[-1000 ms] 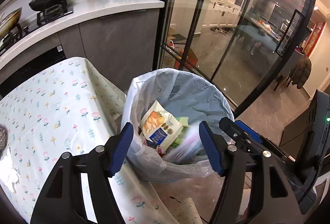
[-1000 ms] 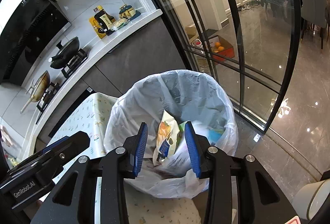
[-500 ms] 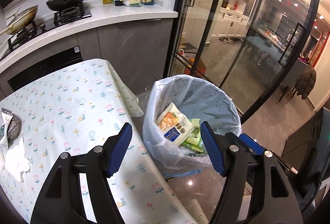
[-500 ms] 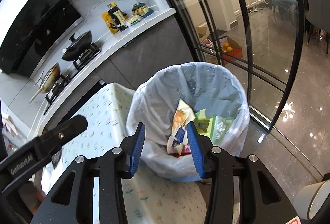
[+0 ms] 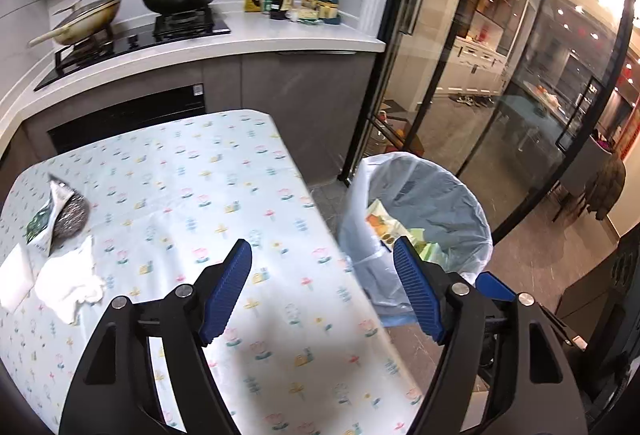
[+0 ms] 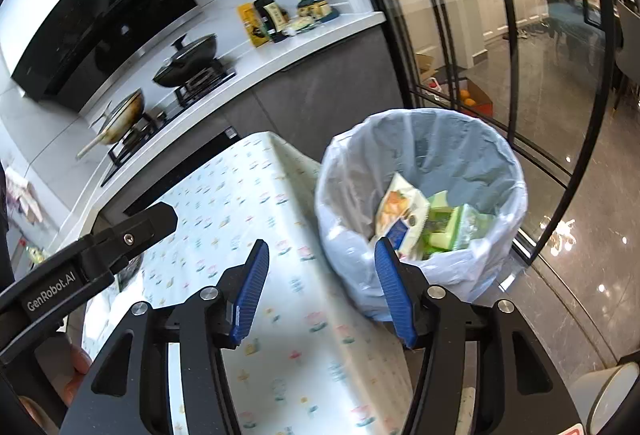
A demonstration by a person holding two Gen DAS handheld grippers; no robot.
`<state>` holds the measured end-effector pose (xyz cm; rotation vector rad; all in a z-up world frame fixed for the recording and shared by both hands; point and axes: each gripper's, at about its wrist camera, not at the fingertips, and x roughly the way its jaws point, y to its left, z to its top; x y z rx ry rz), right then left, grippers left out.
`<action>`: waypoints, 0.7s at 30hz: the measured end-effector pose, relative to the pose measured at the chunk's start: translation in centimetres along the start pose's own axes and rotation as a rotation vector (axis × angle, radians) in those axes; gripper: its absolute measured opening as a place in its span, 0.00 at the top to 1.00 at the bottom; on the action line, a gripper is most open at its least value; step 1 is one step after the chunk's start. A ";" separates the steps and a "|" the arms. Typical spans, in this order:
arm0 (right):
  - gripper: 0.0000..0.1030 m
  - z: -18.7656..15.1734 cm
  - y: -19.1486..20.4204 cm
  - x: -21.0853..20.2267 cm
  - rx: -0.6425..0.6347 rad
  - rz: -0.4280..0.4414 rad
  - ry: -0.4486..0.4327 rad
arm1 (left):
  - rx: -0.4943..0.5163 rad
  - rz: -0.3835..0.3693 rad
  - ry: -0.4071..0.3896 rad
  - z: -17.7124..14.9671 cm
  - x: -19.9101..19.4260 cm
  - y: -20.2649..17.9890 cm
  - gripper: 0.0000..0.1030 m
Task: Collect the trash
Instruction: 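Move both tools back over the sponge and tissue on the table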
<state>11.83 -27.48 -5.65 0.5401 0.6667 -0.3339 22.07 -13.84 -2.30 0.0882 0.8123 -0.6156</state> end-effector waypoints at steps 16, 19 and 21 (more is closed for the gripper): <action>0.44 -4.8 11.7 1.7 -0.156 0.090 0.092 | -0.171 0.162 -0.033 -3.7 -5.4 14.0 0.16; 0.43 -5.9 13.9 2.4 -0.180 0.106 0.111 | -0.208 0.194 -0.031 -4.7 -6.3 17.1 0.15; 0.43 -6.7 15.6 2.9 -0.199 0.117 0.126 | -0.239 0.212 -0.028 -5.3 -6.9 19.2 0.15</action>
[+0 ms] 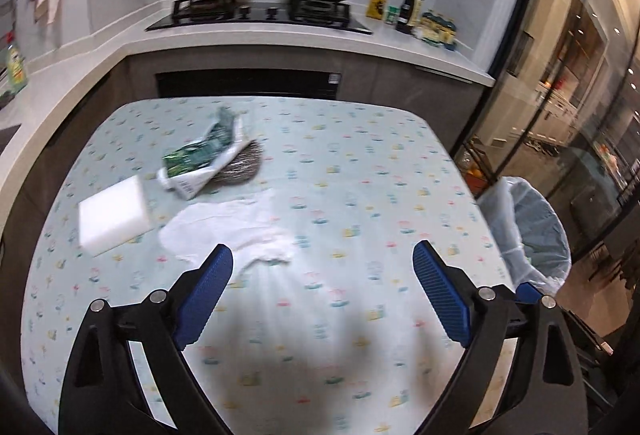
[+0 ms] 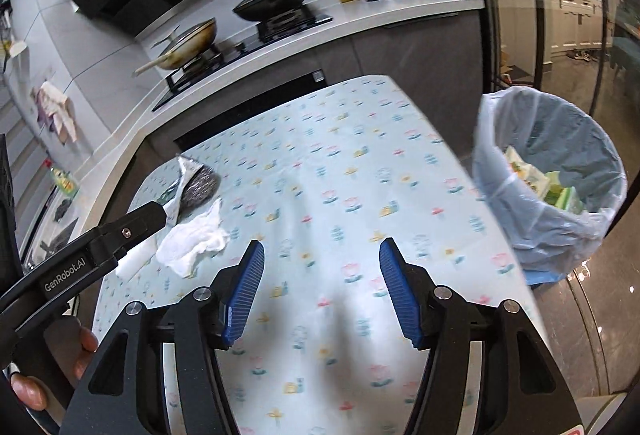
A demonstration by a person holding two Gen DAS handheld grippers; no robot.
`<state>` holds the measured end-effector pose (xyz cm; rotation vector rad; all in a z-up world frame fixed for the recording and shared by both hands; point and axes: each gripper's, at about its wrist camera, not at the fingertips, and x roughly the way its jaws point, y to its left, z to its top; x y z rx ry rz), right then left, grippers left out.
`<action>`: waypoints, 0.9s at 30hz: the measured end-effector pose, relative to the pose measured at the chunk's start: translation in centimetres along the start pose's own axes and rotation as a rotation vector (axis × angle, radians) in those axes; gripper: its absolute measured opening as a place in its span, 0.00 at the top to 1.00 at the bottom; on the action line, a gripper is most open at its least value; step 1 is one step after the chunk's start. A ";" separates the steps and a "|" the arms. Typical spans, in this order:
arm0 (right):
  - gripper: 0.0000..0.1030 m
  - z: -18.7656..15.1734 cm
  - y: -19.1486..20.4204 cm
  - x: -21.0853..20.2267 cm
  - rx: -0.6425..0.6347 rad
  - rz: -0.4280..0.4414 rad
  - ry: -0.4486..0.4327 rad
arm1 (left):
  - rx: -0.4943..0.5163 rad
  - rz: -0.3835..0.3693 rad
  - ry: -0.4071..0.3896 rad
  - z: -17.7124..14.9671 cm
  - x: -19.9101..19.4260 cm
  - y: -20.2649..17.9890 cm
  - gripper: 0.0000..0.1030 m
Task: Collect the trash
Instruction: 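Move both tools back over the sponge and tissue on the table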
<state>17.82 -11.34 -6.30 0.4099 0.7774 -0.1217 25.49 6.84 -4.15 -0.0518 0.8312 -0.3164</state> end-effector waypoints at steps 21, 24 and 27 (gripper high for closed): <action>0.43 -2.5 12.6 10.8 -0.111 0.067 0.149 | -0.148 0.153 0.061 -1.7 1.9 19.5 0.15; 0.43 -2.5 13.4 12.4 -0.098 0.073 0.167 | -0.112 0.168 0.071 -1.7 2.8 21.0 0.15; 0.43 -2.5 14.3 13.7 -0.097 0.074 0.176 | -0.082 0.172 0.079 -1.6 3.5 22.2 0.15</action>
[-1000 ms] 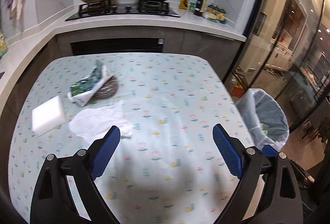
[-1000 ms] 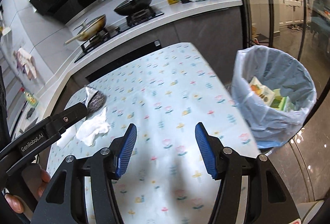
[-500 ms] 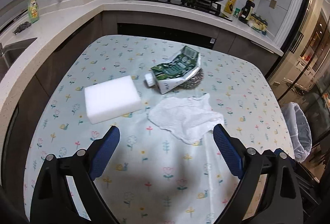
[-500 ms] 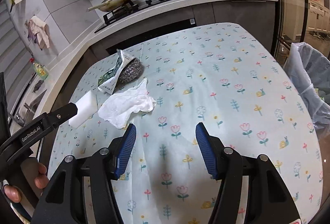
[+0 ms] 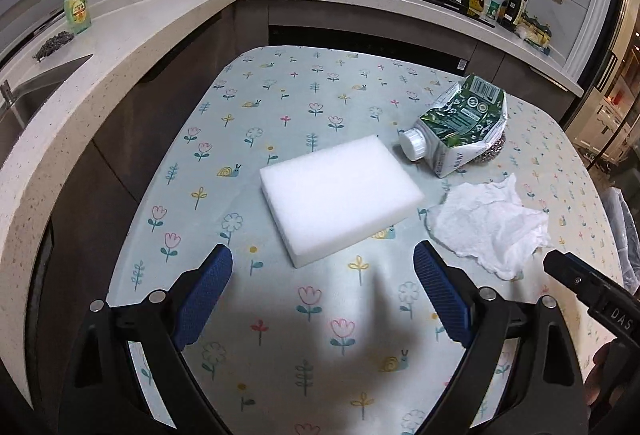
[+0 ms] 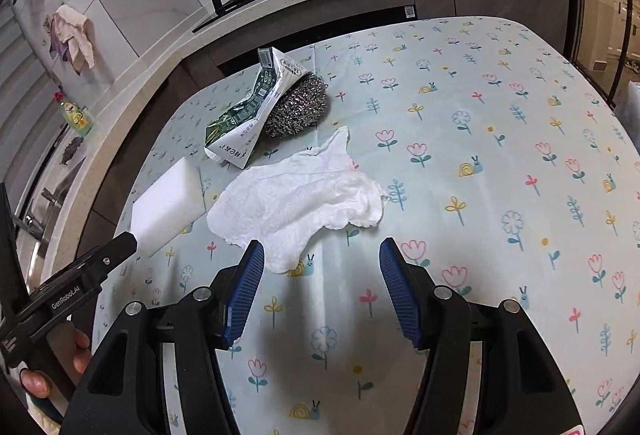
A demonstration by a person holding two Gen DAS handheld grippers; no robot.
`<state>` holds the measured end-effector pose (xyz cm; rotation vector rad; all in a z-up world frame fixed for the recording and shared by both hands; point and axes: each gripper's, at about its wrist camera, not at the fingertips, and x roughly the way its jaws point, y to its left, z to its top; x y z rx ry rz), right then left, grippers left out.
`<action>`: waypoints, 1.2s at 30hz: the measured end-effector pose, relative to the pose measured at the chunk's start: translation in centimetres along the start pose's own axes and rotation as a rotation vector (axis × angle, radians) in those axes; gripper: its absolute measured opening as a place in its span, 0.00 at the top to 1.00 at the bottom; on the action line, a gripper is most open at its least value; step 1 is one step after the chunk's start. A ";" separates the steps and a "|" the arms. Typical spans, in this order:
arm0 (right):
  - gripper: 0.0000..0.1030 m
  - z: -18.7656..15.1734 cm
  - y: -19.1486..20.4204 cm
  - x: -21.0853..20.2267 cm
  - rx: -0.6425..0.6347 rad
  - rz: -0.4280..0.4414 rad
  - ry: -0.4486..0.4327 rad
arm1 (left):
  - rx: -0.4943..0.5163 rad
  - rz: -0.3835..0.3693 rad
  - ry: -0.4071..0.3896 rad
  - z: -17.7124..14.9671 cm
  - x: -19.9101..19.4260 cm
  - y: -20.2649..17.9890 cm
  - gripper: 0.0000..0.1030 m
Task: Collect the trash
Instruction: 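Move both tools back over the sponge and tissue on the table, then grasp the white sponge with the left tool while the right grasps the white tissue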
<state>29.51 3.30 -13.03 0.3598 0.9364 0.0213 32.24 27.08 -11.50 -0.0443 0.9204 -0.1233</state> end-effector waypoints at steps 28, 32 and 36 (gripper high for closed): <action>0.94 0.6 -0.9 1.3 0.038 -0.037 -0.031 | 0.102 -0.125 0.032 -0.2 3.5 -6.1 0.56; 0.94 0.3 -1.9 0.0 0.044 -0.043 -0.043 | 0.102 -0.168 0.046 -0.9 3.1 -7.4 0.56; 0.94 0.4 -2.6 -0.6 0.057 -0.038 -0.051 | 0.103 -0.136 0.021 -1.1 2.2 -7.3 0.49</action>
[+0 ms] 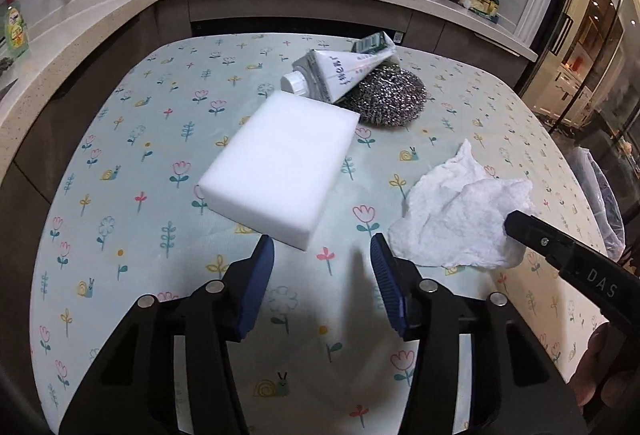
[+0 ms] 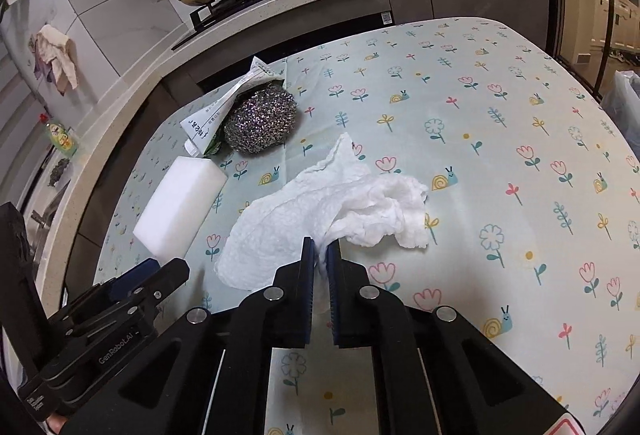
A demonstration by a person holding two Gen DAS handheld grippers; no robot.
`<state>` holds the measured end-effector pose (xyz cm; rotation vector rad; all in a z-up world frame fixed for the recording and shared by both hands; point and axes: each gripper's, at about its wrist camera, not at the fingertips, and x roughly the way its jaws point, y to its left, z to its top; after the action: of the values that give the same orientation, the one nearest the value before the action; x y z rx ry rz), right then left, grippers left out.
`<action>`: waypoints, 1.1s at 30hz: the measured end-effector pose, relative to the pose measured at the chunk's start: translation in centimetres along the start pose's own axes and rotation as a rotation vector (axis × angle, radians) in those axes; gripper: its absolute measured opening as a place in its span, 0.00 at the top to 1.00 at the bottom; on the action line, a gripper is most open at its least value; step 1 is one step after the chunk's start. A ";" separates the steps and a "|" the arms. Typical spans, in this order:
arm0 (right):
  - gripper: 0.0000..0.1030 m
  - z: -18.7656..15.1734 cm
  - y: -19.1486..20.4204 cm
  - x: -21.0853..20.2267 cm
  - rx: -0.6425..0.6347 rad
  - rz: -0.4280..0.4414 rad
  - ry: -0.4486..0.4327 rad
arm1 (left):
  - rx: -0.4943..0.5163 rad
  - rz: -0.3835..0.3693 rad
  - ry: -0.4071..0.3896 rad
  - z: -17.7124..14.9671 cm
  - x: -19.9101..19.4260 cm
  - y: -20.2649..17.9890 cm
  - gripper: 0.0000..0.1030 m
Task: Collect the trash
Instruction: 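Grasp the white sponge with the left tool while the right grasps the white tissue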
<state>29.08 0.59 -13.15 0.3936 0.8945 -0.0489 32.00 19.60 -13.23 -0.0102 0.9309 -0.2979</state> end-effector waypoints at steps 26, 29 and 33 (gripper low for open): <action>0.94 -0.5 0.2 -1.2 -0.017 0.039 0.001 | 0.083 0.065 -0.014 1.7 1.2 -1.2 0.35; 0.94 -0.7 -0.5 -2.3 -0.012 0.039 -0.011 | 0.067 0.059 -0.025 1.3 -0.1 -2.3 0.35; 0.94 -0.8 -1.8 -4.2 0.000 0.040 -0.032 | 0.052 0.041 -0.031 0.8 -1.6 -4.2 0.35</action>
<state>25.51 -1.28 -10.94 0.4093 0.8547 -0.0184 30.69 15.86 -10.95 0.0519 0.8912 -0.2828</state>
